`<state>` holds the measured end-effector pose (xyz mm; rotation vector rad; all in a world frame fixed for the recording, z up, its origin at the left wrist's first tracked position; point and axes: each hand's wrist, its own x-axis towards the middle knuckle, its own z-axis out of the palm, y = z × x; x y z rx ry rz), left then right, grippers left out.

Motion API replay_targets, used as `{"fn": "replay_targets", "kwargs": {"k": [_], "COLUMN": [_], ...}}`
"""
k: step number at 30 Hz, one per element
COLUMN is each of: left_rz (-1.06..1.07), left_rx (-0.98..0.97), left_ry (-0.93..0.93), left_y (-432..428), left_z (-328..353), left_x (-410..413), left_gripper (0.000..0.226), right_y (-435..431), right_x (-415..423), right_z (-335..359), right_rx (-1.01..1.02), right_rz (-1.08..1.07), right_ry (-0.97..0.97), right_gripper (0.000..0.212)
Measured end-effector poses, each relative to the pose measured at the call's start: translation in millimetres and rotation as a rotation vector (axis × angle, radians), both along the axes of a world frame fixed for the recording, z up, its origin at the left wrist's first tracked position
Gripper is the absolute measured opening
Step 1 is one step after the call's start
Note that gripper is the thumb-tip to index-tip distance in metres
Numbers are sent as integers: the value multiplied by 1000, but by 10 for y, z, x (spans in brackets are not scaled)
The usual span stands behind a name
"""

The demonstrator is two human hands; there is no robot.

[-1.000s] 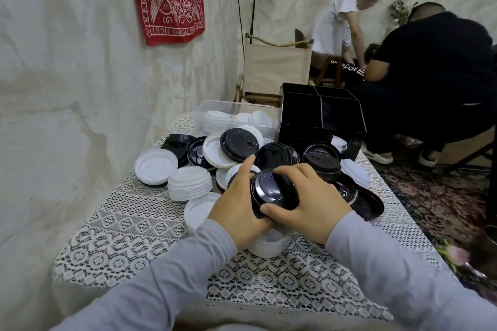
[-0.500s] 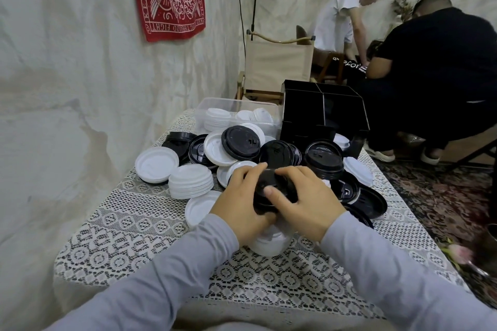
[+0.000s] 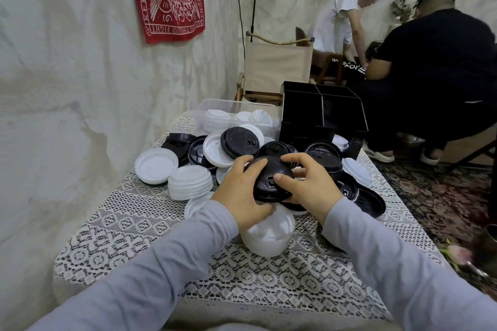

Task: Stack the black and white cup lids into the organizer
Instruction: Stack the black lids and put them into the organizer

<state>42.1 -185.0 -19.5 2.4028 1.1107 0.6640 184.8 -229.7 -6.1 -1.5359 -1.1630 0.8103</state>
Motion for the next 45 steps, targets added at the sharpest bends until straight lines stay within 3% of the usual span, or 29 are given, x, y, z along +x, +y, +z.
{"fn": "replay_targets", "kwargs": {"k": [11, 18, 29, 39, 45], "left_rz": [46, 28, 13, -22, -17], "left_rx": [6, 8, 8, 186, 83], "left_ry": [16, 0, -9, 1, -154], "left_y": [38, 61, 119, 132, 145], "left_z": [44, 61, 66, 106, 96], "left_x": [26, 38, -4, -30, -21], "left_gripper": [86, 87, 89, 62, 62], "right_y": [42, 66, 64, 67, 59], "right_x": [-45, -75, -70, -116, -114], "right_z": [-5, 24, 70, 156, 171], "right_rx": [-32, -1, 26, -9, 10], "right_rz": [31, 6, -14, -79, -97], "right_ry": [143, 545, 659, 518, 560], "right_gripper": [38, 38, 36, 32, 33]}}
